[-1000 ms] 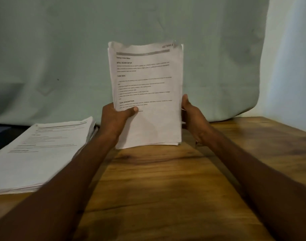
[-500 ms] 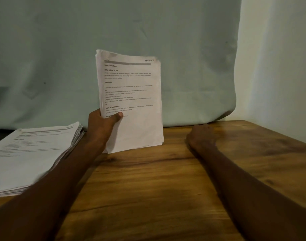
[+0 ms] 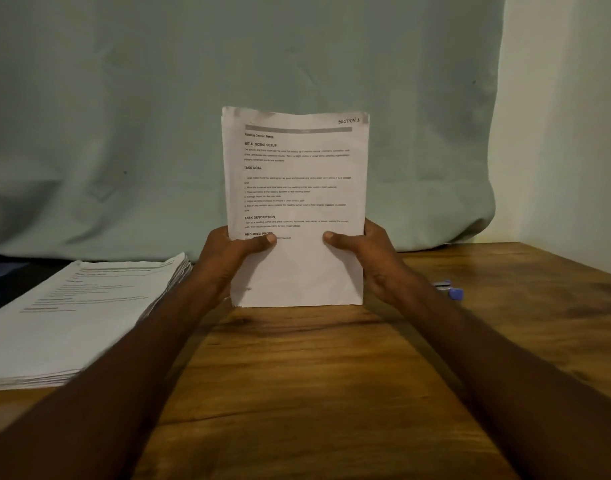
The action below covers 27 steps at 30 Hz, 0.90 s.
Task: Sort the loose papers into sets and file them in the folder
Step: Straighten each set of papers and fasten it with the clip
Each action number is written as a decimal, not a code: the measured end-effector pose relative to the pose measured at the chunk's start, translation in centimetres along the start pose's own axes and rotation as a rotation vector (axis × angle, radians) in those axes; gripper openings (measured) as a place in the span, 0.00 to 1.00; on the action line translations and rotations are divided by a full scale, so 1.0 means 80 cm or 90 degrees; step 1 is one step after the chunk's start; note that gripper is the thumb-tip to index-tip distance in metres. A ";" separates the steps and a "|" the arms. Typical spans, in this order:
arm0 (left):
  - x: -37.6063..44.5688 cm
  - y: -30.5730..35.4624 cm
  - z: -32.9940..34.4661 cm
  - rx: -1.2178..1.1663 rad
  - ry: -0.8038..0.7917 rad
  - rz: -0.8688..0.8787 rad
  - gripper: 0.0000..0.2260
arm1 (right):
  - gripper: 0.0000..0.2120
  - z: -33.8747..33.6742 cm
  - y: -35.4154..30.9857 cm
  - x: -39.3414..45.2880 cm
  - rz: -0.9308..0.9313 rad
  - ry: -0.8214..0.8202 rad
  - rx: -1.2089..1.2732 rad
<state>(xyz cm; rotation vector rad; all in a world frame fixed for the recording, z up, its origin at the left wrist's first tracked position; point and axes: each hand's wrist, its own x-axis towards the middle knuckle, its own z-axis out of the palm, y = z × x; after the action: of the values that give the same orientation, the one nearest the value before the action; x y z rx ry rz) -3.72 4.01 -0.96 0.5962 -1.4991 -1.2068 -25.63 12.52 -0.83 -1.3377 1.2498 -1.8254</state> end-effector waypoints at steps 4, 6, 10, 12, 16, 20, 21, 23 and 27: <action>0.000 0.006 0.004 0.023 0.047 0.045 0.14 | 0.18 -0.001 -0.004 -0.006 -0.075 0.009 -0.025; 0.001 0.014 0.008 0.045 0.069 0.088 0.13 | 0.18 0.004 -0.009 -0.008 -0.140 0.047 -0.055; 0.004 0.024 0.013 0.088 0.027 0.096 0.15 | 0.17 0.005 -0.014 -0.007 -0.170 0.051 -0.090; 0.002 0.016 0.014 0.107 0.020 0.073 0.17 | 0.17 0.005 -0.005 -0.009 -0.116 0.004 -0.100; 0.001 0.013 0.021 0.111 0.042 0.086 0.14 | 0.17 0.010 0.002 -0.011 -0.117 0.032 -0.128; 0.006 0.013 0.018 0.091 0.048 0.098 0.12 | 0.16 0.010 -0.002 -0.003 -0.111 0.045 -0.137; 0.004 0.006 0.017 0.100 0.046 0.075 0.12 | 0.18 0.009 0.004 -0.005 -0.078 0.024 -0.167; -0.002 -0.008 0.016 0.134 0.043 0.038 0.17 | 0.23 0.008 0.018 -0.012 -0.025 -0.010 -0.246; -0.002 -0.006 0.019 0.133 0.089 0.067 0.19 | 0.20 0.014 0.015 -0.015 -0.067 0.038 -0.243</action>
<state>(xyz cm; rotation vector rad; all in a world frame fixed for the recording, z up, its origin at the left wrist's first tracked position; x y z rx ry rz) -5.18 4.55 -1.33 0.7172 -1.5277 -0.9163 -24.25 12.59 -2.30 -1.5842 1.6492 -1.7661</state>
